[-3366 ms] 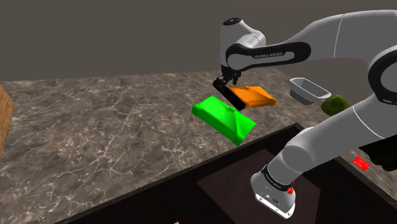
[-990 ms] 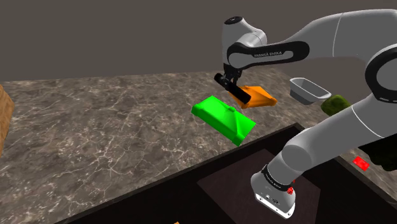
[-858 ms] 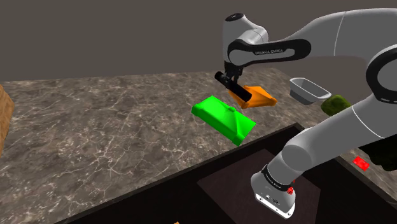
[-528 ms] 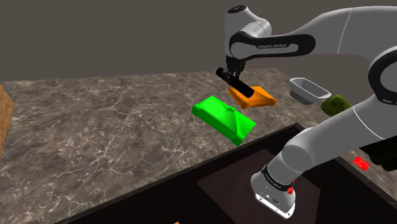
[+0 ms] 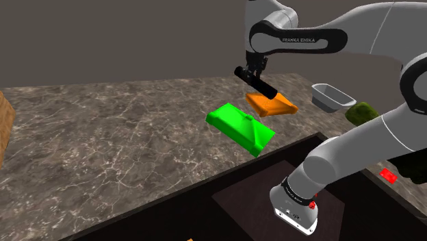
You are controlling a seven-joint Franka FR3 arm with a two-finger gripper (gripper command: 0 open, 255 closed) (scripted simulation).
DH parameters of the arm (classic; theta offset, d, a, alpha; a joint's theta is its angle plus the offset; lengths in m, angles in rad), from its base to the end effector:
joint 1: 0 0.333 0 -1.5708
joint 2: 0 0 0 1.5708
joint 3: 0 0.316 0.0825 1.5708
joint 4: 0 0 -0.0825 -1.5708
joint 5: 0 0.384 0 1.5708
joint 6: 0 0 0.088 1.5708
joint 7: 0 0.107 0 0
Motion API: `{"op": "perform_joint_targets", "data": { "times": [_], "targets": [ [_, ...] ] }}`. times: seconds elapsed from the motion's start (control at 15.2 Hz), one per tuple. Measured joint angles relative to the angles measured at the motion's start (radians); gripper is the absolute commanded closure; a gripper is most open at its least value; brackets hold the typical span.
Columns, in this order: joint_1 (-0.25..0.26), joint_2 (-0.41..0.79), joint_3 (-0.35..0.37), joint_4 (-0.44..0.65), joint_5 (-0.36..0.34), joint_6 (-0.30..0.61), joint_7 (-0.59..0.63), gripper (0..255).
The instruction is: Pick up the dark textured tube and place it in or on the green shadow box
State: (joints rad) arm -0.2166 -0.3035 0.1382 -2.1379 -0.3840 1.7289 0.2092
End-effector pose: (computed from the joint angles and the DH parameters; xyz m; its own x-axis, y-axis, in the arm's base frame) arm 0.4512 -0.0647 0.5296 0.9749 -0.2196 -0.0358 -0.1853 -0.8904 0.4158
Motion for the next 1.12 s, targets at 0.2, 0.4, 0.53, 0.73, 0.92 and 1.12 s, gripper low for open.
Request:
{"op": "perform_joint_targets", "data": {
  "times": [0.2,0.4,0.53,0.73,0.92,1.12],
  "targets": [
    [0.028,-0.061,0.034,-0.047,0.028,-0.032,0.041,255],
    [0.057,-0.115,0.071,-0.081,0.061,-0.069,0.083,255],
    [0.080,-0.142,0.102,-0.089,0.087,-0.101,0.117,255],
    [0.112,-0.185,0.146,-0.107,0.128,-0.144,0.167,255],
    [0.143,-0.227,0.187,-0.129,0.169,-0.178,0.214,255],
    [0.163,-0.241,0.219,-0.134,0.198,-0.198,0.252,255]
  ]
}}
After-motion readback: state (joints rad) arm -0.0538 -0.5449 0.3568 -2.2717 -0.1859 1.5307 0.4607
